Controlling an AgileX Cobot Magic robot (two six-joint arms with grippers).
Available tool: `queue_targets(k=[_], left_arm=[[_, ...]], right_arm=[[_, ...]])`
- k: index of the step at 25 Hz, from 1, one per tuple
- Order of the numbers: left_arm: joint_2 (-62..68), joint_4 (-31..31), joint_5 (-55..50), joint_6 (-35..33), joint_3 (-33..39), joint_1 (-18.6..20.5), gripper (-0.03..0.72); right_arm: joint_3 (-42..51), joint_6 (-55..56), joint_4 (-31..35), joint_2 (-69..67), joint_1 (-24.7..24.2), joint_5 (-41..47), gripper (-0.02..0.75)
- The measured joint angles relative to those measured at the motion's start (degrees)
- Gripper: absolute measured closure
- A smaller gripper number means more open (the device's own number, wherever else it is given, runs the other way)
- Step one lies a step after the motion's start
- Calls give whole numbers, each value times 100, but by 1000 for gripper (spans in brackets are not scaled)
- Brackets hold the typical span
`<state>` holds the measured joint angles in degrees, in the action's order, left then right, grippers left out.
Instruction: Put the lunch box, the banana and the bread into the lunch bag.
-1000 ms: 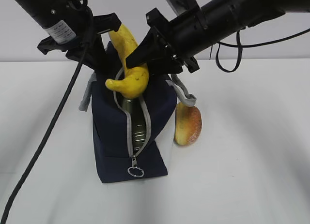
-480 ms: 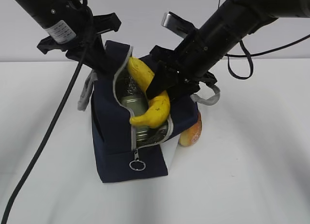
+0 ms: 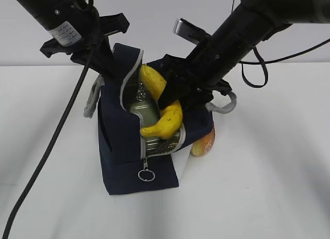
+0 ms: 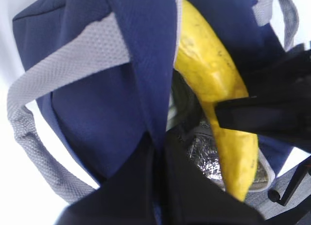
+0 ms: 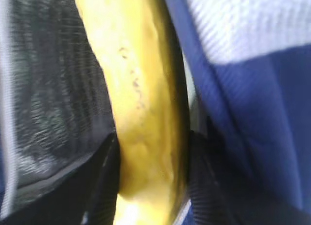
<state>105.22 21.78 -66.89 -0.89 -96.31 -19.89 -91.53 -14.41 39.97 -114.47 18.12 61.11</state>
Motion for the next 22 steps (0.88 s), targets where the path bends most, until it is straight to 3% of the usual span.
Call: queue_targets(k=[14, 22], left_arm=[[0, 11, 4, 0, 0, 0, 688], [0, 34, 7, 0, 0, 0, 688]], right_arm=[[-9, -54, 6, -218, 27, -394, 431], [-299, -54, -489, -218, 31, -369, 430]])
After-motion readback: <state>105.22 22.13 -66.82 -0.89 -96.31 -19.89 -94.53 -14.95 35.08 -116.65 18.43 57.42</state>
